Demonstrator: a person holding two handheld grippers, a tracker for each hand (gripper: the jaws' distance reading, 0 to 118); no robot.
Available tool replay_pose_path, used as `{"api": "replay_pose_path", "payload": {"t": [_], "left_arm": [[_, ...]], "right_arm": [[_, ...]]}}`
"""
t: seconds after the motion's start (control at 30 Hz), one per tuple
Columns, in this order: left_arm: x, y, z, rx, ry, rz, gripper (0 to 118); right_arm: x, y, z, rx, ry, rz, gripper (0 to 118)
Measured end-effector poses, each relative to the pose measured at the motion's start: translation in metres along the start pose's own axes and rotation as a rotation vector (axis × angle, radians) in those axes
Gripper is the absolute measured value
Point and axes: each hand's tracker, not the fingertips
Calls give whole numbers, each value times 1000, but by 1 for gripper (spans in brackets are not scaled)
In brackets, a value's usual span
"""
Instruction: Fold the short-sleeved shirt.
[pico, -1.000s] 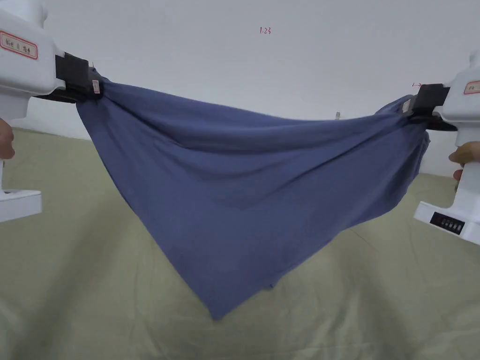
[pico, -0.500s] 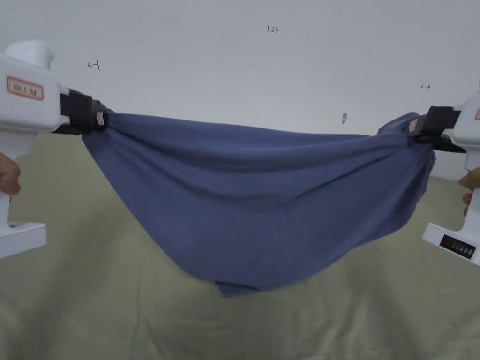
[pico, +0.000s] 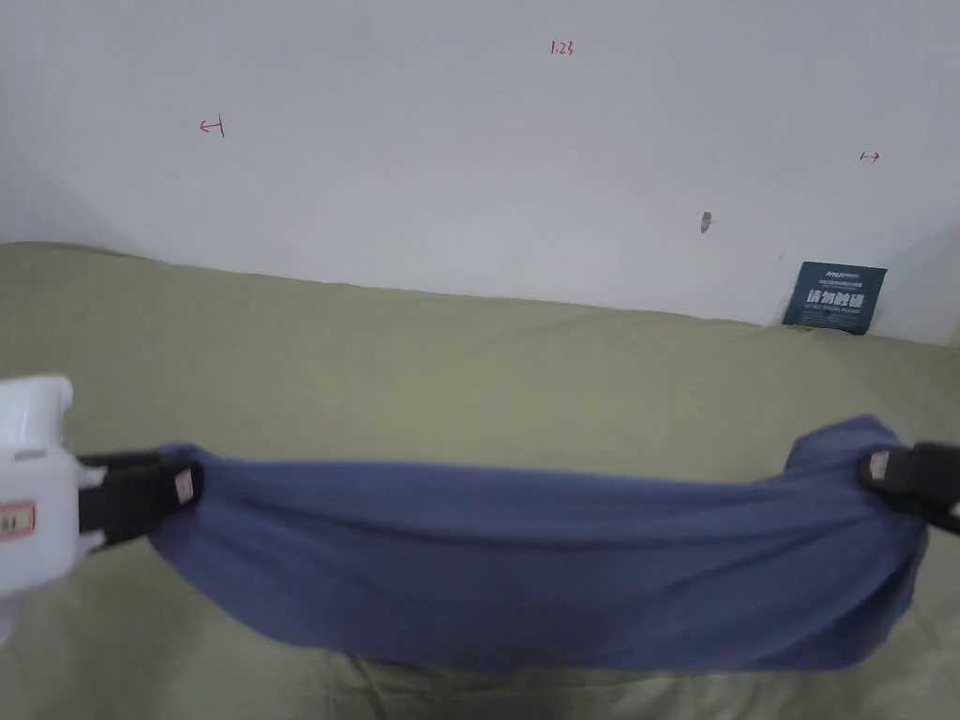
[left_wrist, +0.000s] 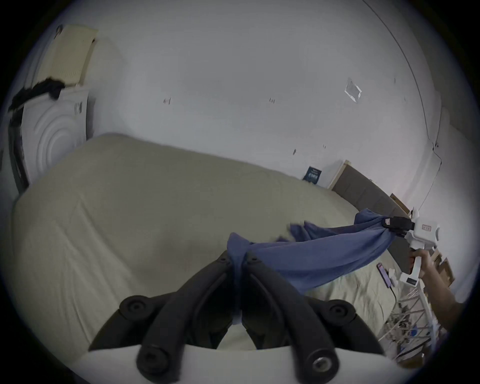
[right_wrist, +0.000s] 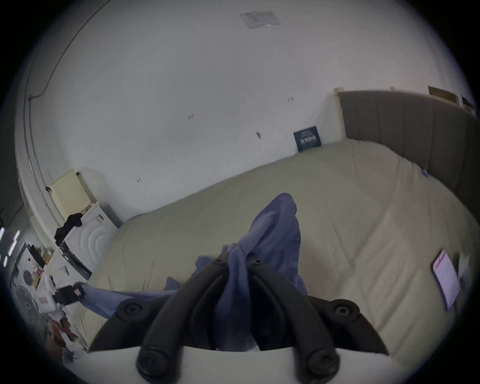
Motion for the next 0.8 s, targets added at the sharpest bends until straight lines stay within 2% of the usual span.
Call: {"api": "replay_pose_path", "payload": {"t": [0.13, 0.27, 0.33, 0.47, 0.63, 0.73, 0.77, 0.8], "left_arm": [[-10, -54, 12, -85, -11, 112, 3], [-8, -98, 24, -142, 27, 165, 3], [-7, -112, 28, -181, 9, 221, 3], [0, -141, 37, -288, 27, 207, 3], [-6, -169, 45, -387, 45, 296, 3], [-4, -176, 47, -389, 56, 292, 3], [1, -177, 49, -385, 53, 289, 5], [4, -173, 52, -375, 57, 289, 16]], "right_arm": [[19, -52, 25, -40, -39, -73, 10], [38, -92, 45, -147, -78, -183, 10], [44, -108, 54, -163, -143, -195, 10], [62, -133, 67, -161, -181, -278, 10], [74, -151, 71, -178, -220, -301, 10], [73, -152, 73, -181, -219, -313, 11], [72, -150, 73, -181, -216, -308, 14], [69, -147, 75, -184, -212, -301, 30]]}}
